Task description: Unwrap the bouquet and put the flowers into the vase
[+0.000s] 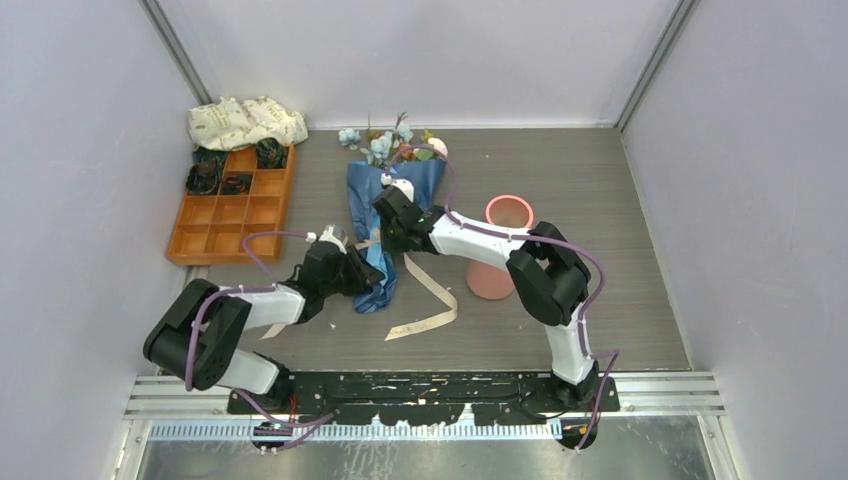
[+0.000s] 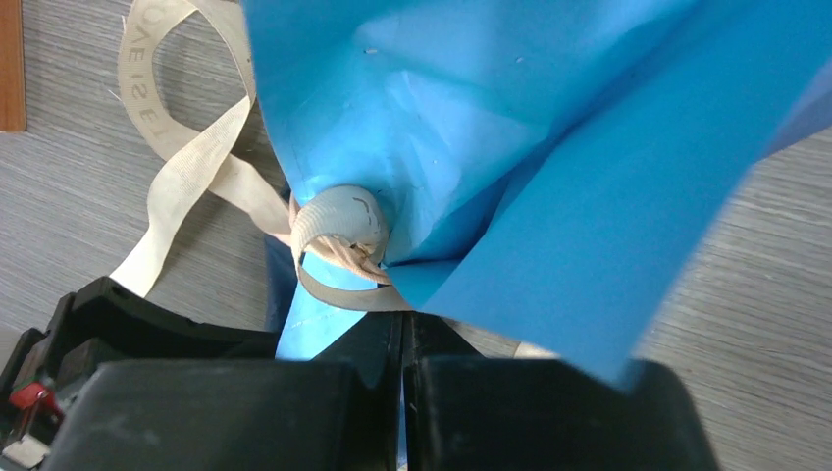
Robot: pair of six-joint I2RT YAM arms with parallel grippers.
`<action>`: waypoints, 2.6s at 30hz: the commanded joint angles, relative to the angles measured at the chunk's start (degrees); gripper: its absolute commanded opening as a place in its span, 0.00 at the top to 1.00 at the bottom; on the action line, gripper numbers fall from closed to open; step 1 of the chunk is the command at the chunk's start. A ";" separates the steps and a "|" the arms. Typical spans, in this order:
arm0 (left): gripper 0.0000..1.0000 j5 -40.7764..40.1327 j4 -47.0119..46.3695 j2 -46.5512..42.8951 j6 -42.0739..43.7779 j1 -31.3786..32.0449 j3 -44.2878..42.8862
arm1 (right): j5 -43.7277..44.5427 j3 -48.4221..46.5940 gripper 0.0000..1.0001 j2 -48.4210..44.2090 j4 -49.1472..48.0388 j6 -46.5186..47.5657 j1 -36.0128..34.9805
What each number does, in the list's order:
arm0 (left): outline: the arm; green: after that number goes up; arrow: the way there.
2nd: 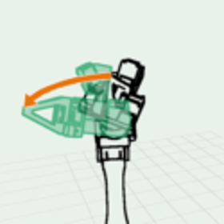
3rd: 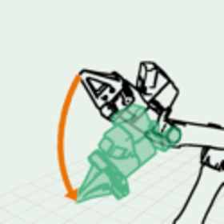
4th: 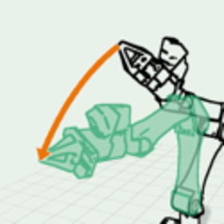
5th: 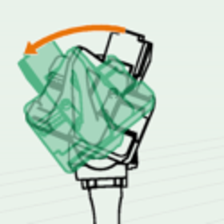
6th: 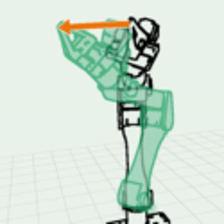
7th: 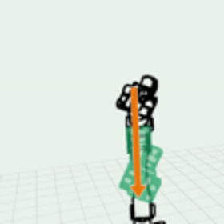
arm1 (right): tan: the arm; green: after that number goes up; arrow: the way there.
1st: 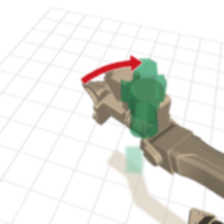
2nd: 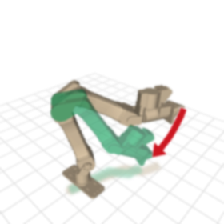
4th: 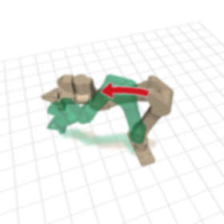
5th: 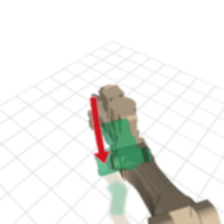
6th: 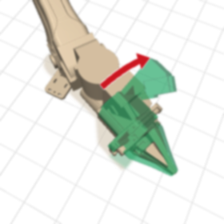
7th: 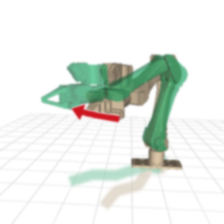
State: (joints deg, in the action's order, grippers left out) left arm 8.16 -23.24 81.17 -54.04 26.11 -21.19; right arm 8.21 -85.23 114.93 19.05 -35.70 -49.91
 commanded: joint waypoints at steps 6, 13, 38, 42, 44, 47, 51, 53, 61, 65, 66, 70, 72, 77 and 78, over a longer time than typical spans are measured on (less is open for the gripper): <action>0.68 -3.54 3.38 8.69 1.57 -0.26 0.02 | 7.30 -1.77 0.99 -9.12 4.28 2.74 0.52; 0.68 -2.76 2.48 10.46 1.70 -0.27 -0.25 | 7.37 -1.49 0.88 -9.70 5.38 2.98 2.21; 0.69 -0.69 2.31 11.66 2.27 -0.29 -1.23 | 2.12 -7.61 0.76 0.21 8.13 2.90 0.80; 0.69 -1.02 2.56 11.26 2.49 -0.27 -1.05 | 4.71 -8.62 0.74 0.79 9.20 4.05 2.21; 0.69 -1.14 2.72 11.04 2.66 -0.31 -1.05 | 5.63 -9.08 0.73 0.89 10.00 4.60 3.08; 0.69 -1.24 2.93 10.79 2.76 -0.27 -1.05 | 6.69 -9.27 0.73 0.90 10.50 5.39 4.24; 0.69 -1.23 3.03 10.77 2.80 -0.22 -1.07 | 7.39 -9.21 0.73 0.69 10.57 6.03 5.19; 0.69 -1.22 3.03 10.84 2.88 -0.27 -1.05 | 7.26 -9.41 0.72 0.98 10.54 6.15 5.47; 0.69 -1.37 3.27 10.49 3.04 -0.26 -0.89 | 3.85 -8.38 0.73 1.54 9.11 5.45 5.45; 0.69 -1.45 3.25 10.48 3.15 -0.27 -0.87 | 1.63 -7.02 0.73 0.99 7.24 4.47 5.09; 0.69 -1.34 3.17 10.61 3.11 -0.27 -0.87 | 1.34 -6.97 0.73 0.94 7.00 4.38 4.86; 0.69 -1.10 2.86 10.90 3.06 -0.31 -0.87 | 1.02 -7.84 0.73 1.86 6.89 4.17 3.37; 0.69 -1.12 2.98 10.57 3.06 -0.27 -0.79 | 0.98 -8.33 0.73 2.72 7.14 3.90 3.17; 0.69 -1.54 3.70 9.30 3.40 -0.27 -0.36 | 1.02 -9.87 0.73 4.93 7.89 4.19 3.19; 0.69 -1.61 3.81 9.13 3.41 -0.28 -0.34 | 1.02 -10.24 0.73 5.35 8.19 4.35 3.21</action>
State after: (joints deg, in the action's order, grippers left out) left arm 10.87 -30.87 89.21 -54.35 26.09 -24.23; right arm 9.89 -92.55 118.83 27.66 -30.79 -46.50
